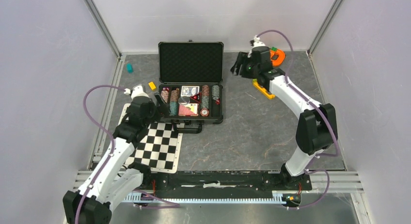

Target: Pack up texas hold em set

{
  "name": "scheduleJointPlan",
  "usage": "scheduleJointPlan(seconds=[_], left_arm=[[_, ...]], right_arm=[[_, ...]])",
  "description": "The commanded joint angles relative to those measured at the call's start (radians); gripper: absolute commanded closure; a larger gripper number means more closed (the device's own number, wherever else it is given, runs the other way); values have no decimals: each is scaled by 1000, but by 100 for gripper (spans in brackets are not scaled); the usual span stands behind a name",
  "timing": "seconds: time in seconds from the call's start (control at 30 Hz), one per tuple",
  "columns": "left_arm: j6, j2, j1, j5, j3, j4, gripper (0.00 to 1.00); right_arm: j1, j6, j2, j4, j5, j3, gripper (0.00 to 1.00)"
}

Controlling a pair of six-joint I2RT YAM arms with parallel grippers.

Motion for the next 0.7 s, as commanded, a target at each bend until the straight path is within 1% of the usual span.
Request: scheduleJointPlan(seconds=[0.0, 0.03, 0.07, 0.1, 0.13, 0.17, 0.3, 0.33, 0.43, 0.57, 0.67], left_arm=[[-70, -53, 87, 24, 18, 81, 0], [-76, -55, 114, 34, 20, 83, 0], [-86, -56, 146, 45, 24, 83, 0], [-93, -56, 172, 60, 26, 85, 0], [-97, -57, 203, 81, 29, 86, 0], [-103, -57, 230, 98, 29, 90, 0], [-122, -39, 311, 184, 34, 101, 0], [-125, -28, 347, 208, 35, 105, 0], [-128, 2, 384, 268, 39, 111, 0], [-118, 21, 417, 299, 49, 112, 0], [-116, 33, 425, 313, 55, 114, 0]], right_arm=[[-116, 5, 76, 184, -87, 22, 37], [-136, 19, 114, 211, -109, 45, 50], [-155, 36, 152, 233, -138, 68, 69], [-167, 55, 199, 235, -154, 100, 82], [-179, 76, 254, 265, -173, 140, 97], [-186, 96, 300, 274, -197, 178, 100], [-188, 171, 521, 331, -307, 392, 100], [-189, 196, 570, 343, -333, 441, 100], [-187, 283, 709, 410, -408, 574, 100], [-180, 409, 840, 538, -500, 653, 100], [-150, 436, 904, 557, -572, 726, 100]])
